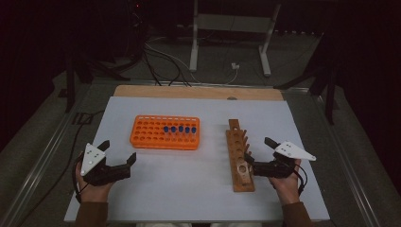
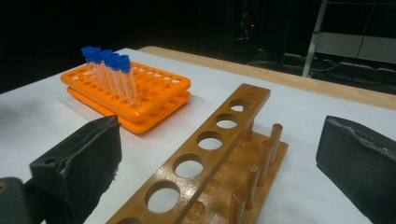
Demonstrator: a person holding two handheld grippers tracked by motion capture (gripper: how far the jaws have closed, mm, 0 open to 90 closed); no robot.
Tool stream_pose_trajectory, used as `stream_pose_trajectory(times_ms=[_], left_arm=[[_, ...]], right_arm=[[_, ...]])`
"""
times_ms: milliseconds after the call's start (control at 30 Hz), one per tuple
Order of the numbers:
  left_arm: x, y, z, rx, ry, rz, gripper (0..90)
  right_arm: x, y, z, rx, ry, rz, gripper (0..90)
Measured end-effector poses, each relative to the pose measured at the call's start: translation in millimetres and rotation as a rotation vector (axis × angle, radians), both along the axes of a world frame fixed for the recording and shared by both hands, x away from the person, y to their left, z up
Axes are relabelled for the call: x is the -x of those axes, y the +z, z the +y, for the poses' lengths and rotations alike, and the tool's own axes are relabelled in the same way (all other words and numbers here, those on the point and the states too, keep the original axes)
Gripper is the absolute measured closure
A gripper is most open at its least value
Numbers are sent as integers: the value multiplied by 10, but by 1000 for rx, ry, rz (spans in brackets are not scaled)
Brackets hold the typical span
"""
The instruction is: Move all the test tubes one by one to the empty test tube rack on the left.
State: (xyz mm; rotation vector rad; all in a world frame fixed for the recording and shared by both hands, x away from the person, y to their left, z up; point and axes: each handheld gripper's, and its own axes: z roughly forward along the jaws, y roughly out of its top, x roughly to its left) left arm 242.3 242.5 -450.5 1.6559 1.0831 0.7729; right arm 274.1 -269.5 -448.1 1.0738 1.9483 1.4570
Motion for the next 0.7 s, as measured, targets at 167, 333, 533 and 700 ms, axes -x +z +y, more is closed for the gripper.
stream_pose_trajectory(times_ms=[167, 333, 533, 700], left_arm=[[66, -10, 45, -5, -3, -14, 6], [94, -7, 130, 14, 19, -23, 6], [90, -37, 144, 21, 22, -17, 6], [98, -39, 155, 30, 25, -17, 6]], right_arm=[[47, -7, -81, -3, -22, -14, 4], [114, -41, -200, 3, -49, -17, 4], [133, -85, -265, -13, -65, -2, 4], [130, -108, -231, 4, -58, -1, 3]])
